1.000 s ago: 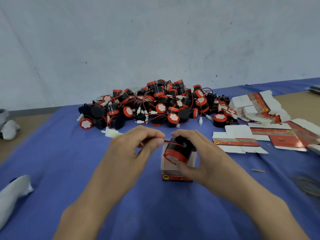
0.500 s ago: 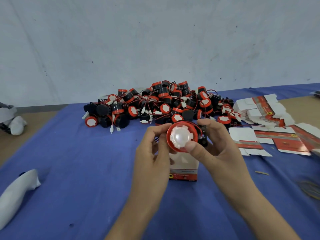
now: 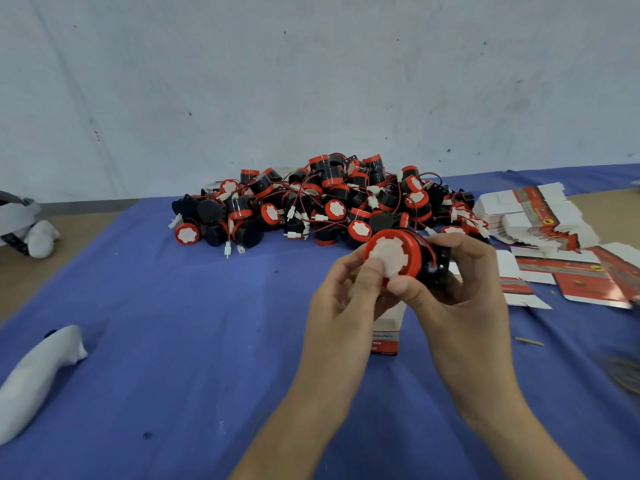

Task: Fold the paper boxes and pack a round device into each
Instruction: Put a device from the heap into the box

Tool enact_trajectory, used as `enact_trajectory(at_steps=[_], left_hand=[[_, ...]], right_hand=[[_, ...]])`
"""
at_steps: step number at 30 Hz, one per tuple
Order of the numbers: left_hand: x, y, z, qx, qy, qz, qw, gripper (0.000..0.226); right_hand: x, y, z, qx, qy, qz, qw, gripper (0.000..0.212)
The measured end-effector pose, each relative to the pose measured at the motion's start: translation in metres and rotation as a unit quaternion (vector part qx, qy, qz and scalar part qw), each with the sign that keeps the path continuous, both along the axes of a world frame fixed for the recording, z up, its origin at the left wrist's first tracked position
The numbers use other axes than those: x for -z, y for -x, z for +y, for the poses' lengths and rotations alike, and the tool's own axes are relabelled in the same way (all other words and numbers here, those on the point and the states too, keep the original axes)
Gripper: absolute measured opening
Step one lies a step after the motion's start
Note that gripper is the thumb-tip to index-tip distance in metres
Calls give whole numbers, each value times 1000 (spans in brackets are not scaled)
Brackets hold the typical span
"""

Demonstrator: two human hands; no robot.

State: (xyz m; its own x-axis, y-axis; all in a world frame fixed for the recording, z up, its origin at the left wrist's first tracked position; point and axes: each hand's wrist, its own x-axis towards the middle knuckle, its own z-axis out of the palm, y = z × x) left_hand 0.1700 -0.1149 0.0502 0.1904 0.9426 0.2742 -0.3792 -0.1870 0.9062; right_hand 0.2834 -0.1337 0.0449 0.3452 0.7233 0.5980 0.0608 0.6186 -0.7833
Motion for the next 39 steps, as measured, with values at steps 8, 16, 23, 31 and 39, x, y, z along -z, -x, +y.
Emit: enact_trajectory(at_steps=[8, 16, 23, 31, 39], left_hand=[[-2, 22, 12, -50, -4, 90, 995, 18], [-3, 42, 18, -116, -17, 294, 949, 16], [-1, 29, 11, -146, -14, 392, 908, 31], [2, 33, 16, -154, 20, 417, 896, 33], [9, 29, 12, -182, -5, 479, 859, 32]], right_hand=[[5, -23, 4, -24, 61, -106, 992, 71], [53, -56, 23, -80, 295, -295, 905, 123], [72, -48, 39, -80, 294, -325, 895, 77], [70, -37, 32, -16, 260, -365, 894, 72], [70, -18, 23, 14, 198, -398, 896, 63]])
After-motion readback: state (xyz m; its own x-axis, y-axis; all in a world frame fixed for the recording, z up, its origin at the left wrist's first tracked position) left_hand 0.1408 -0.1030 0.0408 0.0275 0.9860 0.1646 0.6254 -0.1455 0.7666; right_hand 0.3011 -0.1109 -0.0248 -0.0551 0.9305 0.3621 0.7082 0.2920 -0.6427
